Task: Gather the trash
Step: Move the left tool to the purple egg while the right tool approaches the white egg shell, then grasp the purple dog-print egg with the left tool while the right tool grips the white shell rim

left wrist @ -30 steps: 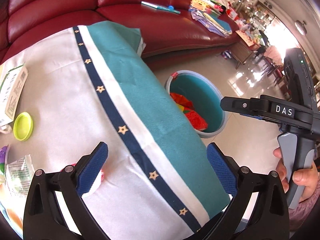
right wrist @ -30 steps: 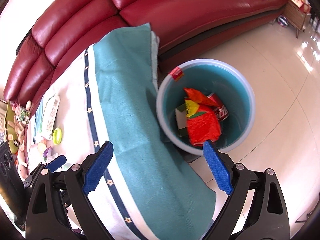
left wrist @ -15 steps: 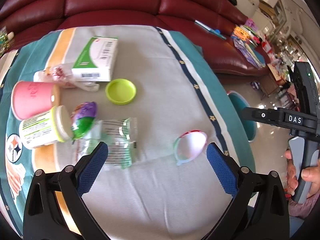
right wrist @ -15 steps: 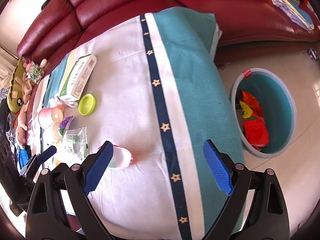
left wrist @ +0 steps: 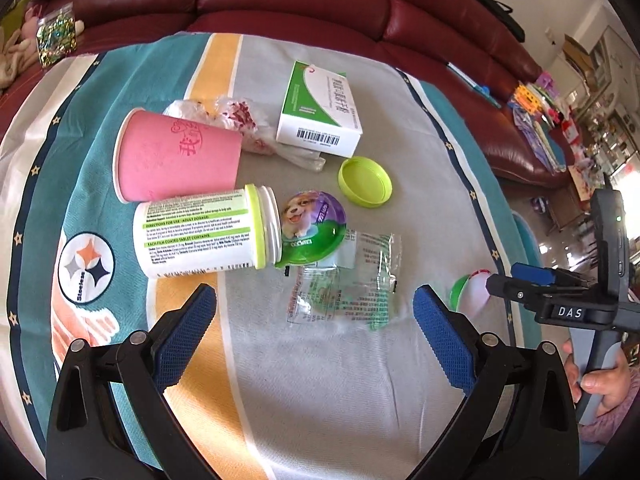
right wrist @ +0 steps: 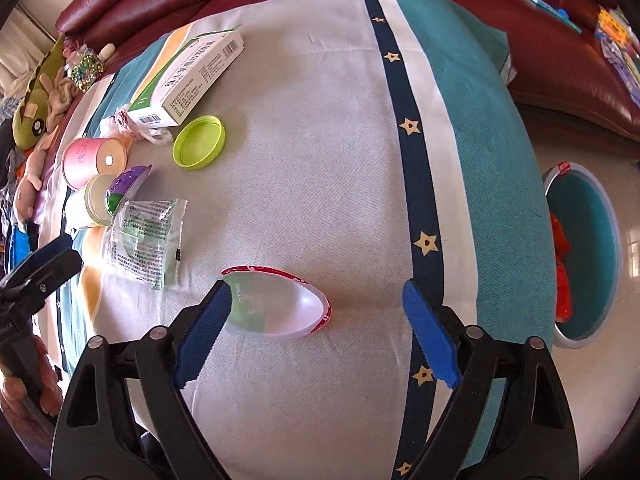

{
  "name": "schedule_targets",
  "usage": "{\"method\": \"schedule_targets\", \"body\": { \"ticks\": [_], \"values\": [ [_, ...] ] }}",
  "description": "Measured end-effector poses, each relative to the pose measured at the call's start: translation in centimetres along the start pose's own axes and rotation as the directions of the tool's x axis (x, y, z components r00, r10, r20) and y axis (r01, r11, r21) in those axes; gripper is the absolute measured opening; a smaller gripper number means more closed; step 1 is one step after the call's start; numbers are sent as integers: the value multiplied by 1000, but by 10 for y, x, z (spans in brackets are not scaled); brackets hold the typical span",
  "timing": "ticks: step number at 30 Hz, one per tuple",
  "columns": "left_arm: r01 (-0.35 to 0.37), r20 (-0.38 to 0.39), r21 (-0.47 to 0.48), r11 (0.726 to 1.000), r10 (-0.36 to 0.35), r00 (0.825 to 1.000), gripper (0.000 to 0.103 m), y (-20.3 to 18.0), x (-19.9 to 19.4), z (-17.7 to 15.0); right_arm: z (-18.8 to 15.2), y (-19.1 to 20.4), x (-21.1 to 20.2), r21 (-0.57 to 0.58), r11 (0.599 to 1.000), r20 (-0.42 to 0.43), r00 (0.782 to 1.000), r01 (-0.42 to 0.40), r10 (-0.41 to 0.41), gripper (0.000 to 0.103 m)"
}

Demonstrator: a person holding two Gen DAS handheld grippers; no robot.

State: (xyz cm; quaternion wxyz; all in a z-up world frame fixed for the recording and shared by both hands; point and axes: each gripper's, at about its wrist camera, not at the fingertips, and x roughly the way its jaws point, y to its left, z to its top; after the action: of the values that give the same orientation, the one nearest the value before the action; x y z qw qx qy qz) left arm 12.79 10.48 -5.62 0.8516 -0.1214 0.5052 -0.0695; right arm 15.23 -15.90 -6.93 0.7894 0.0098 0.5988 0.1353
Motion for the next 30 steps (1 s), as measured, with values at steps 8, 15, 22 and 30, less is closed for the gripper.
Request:
{"method": "schedule_targets", "body": {
  "ticks": [8, 15, 22, 30],
  "values": [
    [-39, -8, 108, 993, 40, 999, 99, -17, 4, 26, 4, 9, 19, -56, 998, -47, 999, 1, -4, 57],
    [-82, -17, 217, 973, 88, 996, 85, -36, 15, 47, 1, 2, 29, -31, 999, -92, 995, -32, 29, 16],
    [-96, -100, 303, 948, 131, 986, 41, -50, 48, 63, 4, -9, 20, 12, 999, -52, 997, -50, 51, 10],
    [-112, -205, 348, 931, 192, 960, 42, -46, 81, 69, 10, -16, 23, 37, 996, -52, 995, -81, 82, 10]
  ]
}}
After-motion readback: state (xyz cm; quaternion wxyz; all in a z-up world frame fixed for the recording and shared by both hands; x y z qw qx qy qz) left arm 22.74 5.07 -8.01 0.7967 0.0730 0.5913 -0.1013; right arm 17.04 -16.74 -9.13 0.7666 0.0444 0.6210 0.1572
